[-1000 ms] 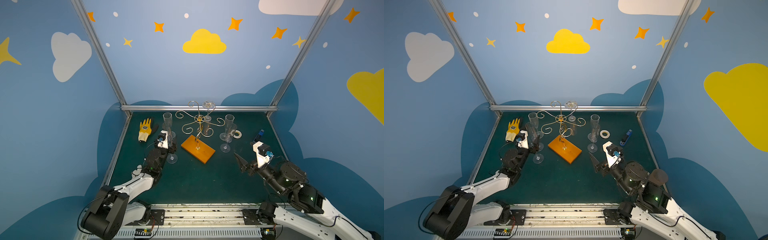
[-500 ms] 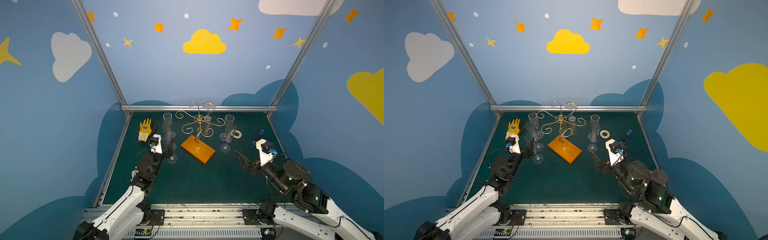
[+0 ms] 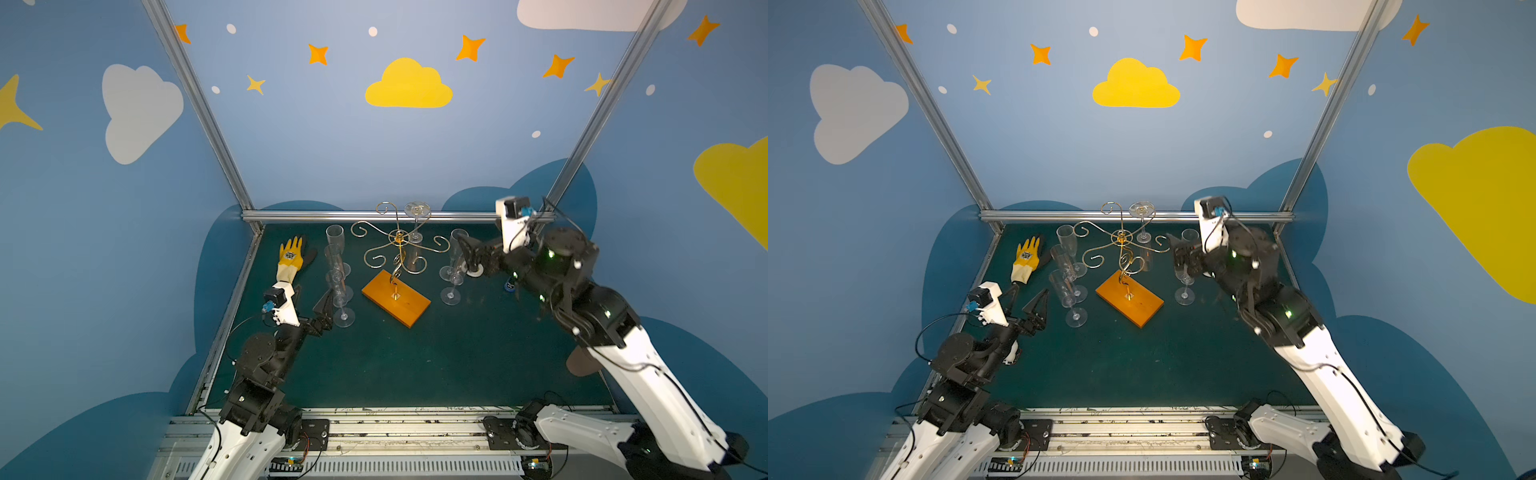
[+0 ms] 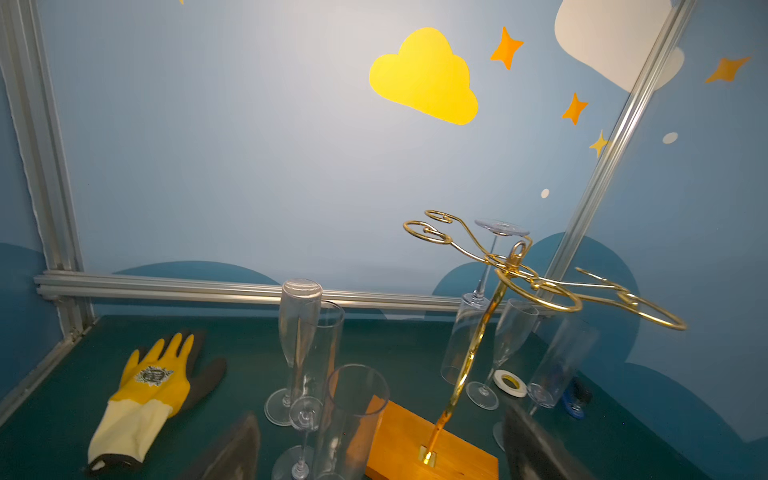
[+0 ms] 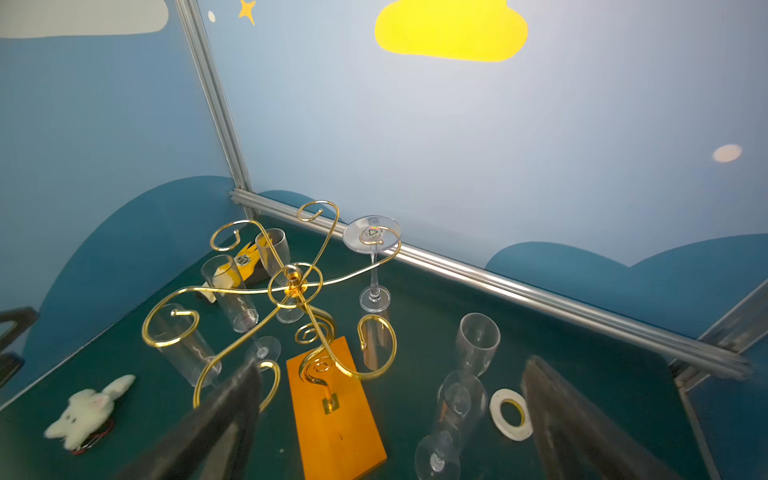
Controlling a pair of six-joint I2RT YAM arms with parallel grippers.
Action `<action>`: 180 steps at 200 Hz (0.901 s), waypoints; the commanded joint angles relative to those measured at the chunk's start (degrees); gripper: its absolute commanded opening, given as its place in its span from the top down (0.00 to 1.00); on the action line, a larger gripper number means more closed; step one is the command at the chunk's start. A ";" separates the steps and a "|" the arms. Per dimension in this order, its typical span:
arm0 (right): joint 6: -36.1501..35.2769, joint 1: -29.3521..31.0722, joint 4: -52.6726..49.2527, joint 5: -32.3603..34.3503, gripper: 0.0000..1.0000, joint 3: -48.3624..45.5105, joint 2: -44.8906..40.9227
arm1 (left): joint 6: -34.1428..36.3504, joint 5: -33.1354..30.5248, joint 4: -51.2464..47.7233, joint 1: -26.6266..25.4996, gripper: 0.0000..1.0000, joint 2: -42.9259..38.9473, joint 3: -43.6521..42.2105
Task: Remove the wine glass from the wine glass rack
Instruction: 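Raise the right gripper to a clear glass hanging on the rack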
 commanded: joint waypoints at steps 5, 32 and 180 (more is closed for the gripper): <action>7.89 -7.92 -8.14 -22.44 0.05 11.05 9.70 | -6.72 7.05 -12.47 -0.06 0.10 -1.15 3.67; 12.23 -14.03 -12.44 -38.31 0.11 22.20 21.98 | -10.90 10.38 -17.09 -0.09 0.09 -1.11 6.28; 24.68 -18.52 -12.84 -63.51 0.47 52.19 56.76 | -22.18 17.26 -21.77 -0.21 0.09 -6.68 3.83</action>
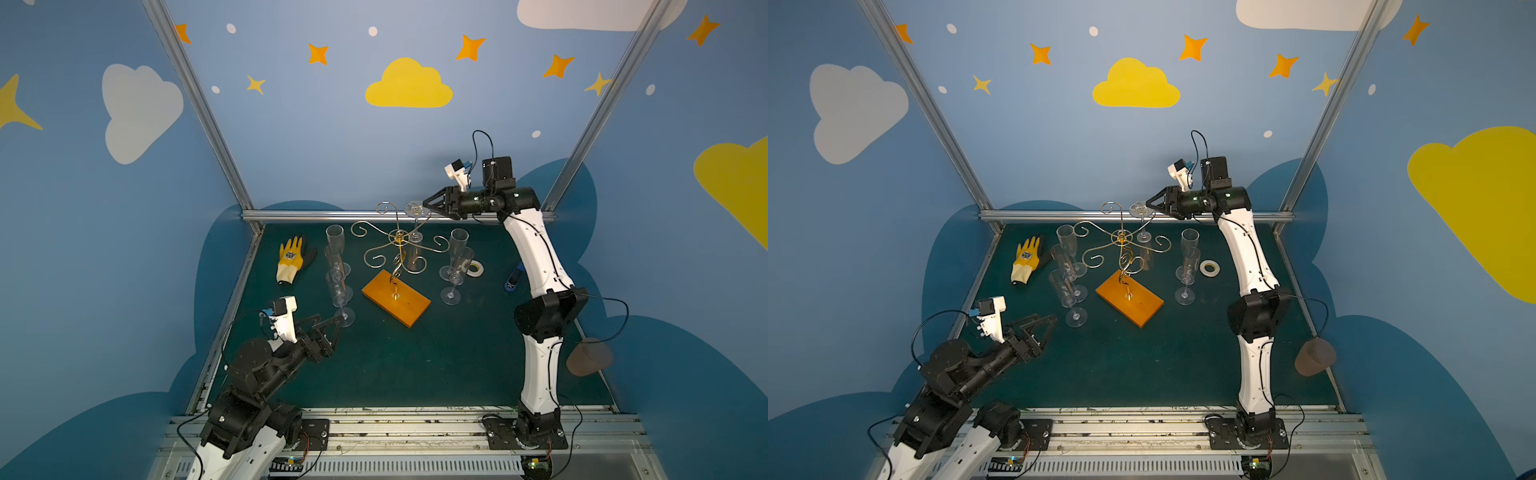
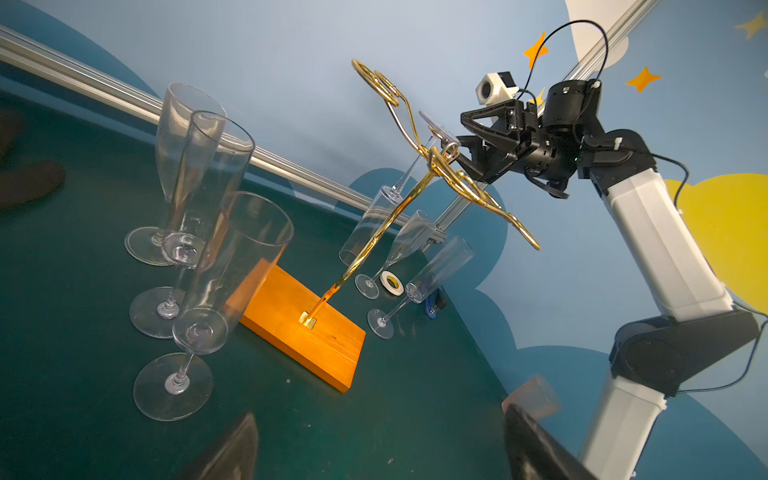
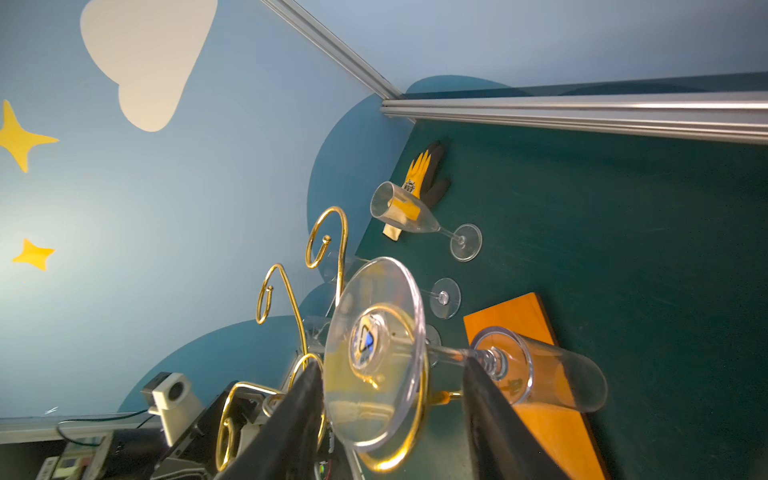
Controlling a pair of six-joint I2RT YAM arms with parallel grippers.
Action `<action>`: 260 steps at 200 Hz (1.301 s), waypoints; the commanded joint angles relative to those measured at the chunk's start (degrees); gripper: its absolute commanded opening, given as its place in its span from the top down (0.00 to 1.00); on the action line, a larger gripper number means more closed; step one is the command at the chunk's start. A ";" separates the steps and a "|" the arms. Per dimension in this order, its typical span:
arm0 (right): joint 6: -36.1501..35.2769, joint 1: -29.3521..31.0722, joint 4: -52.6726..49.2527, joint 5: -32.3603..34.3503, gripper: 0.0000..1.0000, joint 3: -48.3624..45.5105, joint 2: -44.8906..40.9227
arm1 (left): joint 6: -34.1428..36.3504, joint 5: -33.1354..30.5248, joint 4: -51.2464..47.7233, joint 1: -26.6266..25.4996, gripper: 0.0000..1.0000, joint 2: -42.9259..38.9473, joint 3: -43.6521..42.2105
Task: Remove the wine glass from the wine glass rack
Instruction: 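Raise the right gripper to a clear glass hanging on the rack, then close the right gripper on the stem of the hanging glass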
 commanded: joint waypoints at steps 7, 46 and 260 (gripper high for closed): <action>4.93 -0.27 5.62 -4.56 0.47 1.85 1.00 | -1.28 0.76 -0.57 -0.19 0.09 -1.56 -0.64; 8.01 -0.21 8.80 -5.55 0.49 1.78 2.86 | -2.23 1.35 -1.07 -0.18 0.08 -2.43 -1.22; 11.34 0.46 12.45 -7.74 0.87 4.06 6.82 | -1.67 -0.50 -4.66 -0.15 0.07 -6.52 -1.19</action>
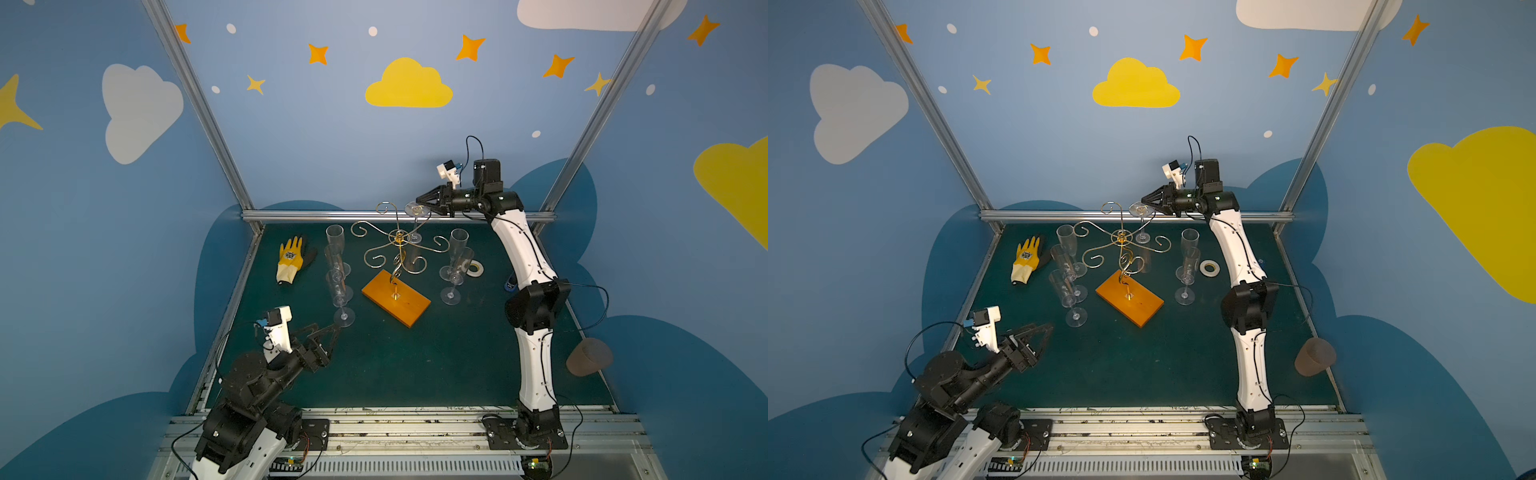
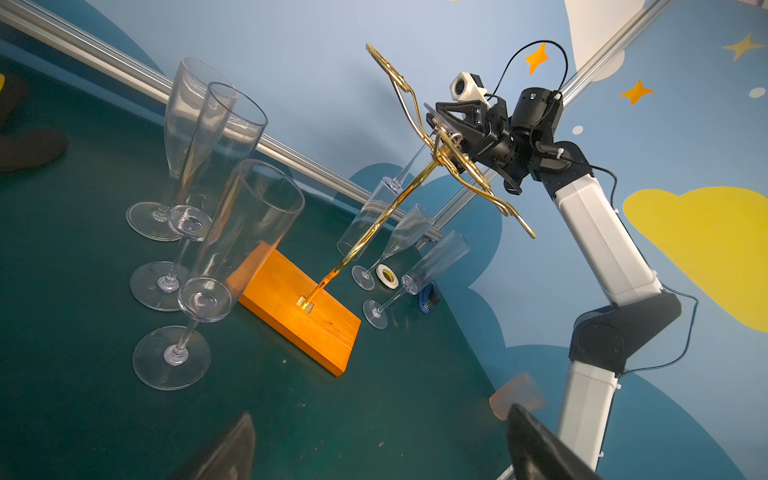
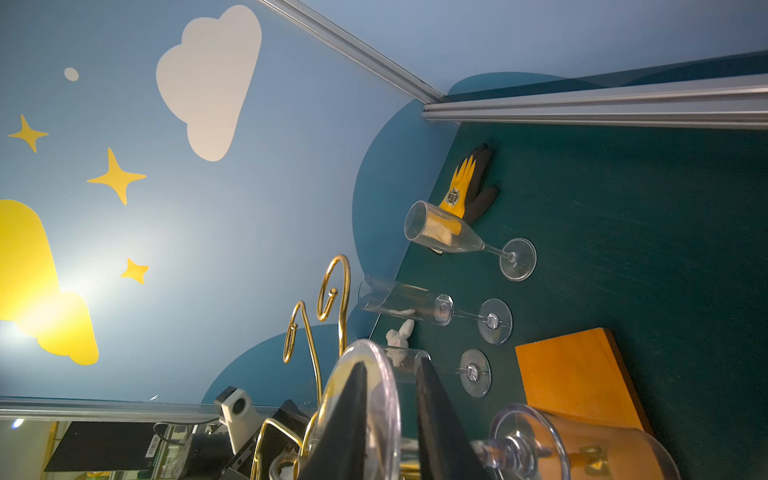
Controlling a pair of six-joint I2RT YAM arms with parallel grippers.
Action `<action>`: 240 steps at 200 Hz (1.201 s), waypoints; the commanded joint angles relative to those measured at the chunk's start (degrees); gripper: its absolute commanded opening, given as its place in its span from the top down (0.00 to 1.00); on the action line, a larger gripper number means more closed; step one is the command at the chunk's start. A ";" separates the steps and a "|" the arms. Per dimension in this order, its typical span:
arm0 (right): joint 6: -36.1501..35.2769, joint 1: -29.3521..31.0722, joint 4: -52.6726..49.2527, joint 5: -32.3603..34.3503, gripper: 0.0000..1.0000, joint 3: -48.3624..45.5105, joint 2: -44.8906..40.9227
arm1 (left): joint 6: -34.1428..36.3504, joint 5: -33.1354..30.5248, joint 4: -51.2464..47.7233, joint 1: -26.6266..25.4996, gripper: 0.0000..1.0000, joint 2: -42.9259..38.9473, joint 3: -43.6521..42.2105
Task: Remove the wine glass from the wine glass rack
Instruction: 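Close the right gripper on the stem of the hanging glass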
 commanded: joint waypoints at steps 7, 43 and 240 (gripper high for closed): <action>-0.55 0.19 0.43 -0.46 0.88 1.52 -0.29 | 0.85 -0.43 -0.38 -0.20 0.07 -0.56 0.05; 0.16 0.10 1.35 -0.60 1.00 1.49 -0.34 | 1.09 -0.39 -1.36 -0.22 0.07 -0.60 0.40; 21.65 -2.33 19.29 -4.65 1.00 -3.19 -5.90 | 1.36 -1.34 -3.86 -0.16 0.07 -2.75 0.86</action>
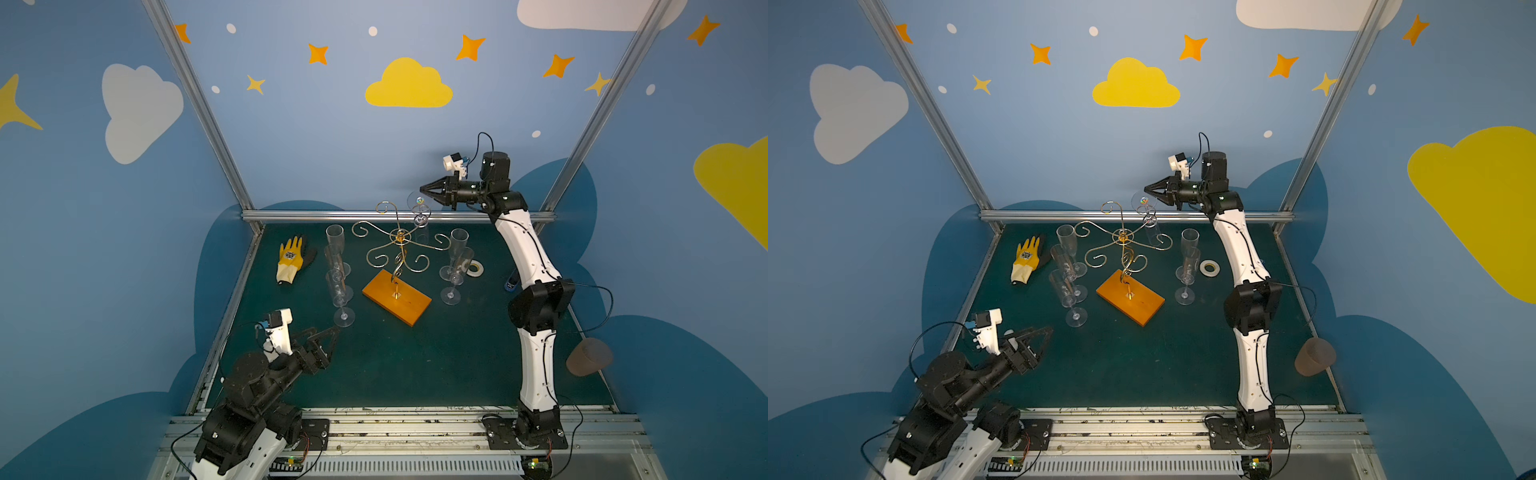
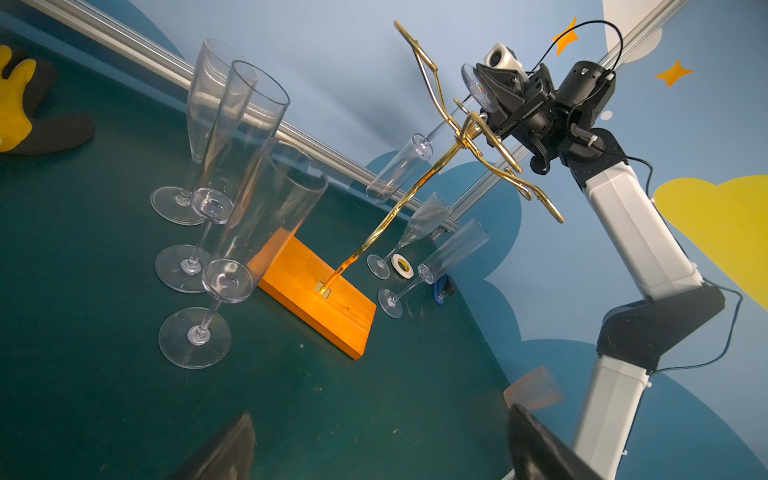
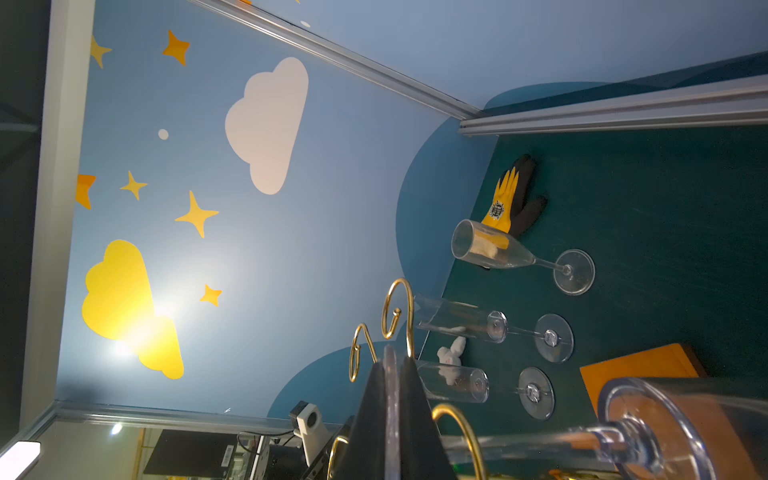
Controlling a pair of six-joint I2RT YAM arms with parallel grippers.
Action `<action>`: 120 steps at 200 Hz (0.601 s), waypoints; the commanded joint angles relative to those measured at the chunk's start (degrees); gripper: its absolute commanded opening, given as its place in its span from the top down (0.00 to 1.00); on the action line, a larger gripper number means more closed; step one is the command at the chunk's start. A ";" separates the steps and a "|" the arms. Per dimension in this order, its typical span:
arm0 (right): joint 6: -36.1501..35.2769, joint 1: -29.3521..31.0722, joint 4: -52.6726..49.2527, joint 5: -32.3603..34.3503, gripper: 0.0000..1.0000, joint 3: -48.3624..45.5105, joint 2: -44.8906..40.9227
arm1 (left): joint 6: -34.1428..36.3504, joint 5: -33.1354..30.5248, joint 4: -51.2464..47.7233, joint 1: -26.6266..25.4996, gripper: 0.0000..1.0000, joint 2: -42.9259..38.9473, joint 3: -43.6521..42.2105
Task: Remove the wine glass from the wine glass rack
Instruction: 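Close the right gripper on the stem of the hanging glass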
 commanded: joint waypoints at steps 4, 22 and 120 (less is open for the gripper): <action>2.27 -0.77 4.38 -1.12 1.00 -1.01 -4.37 | 0.48 -0.28 -0.27 -0.15 0.07 -2.16 0.89; 2.37 -0.99 4.97 -1.21 1.00 -2.73 -5.30 | 0.60 -0.28 -0.59 -0.15 0.07 -2.17 0.93; -0.34 0.26 7.10 -1.20 1.00 -17.27 -14.75 | 0.16 -0.99 -1.93 -0.13 0.07 -3.70 0.69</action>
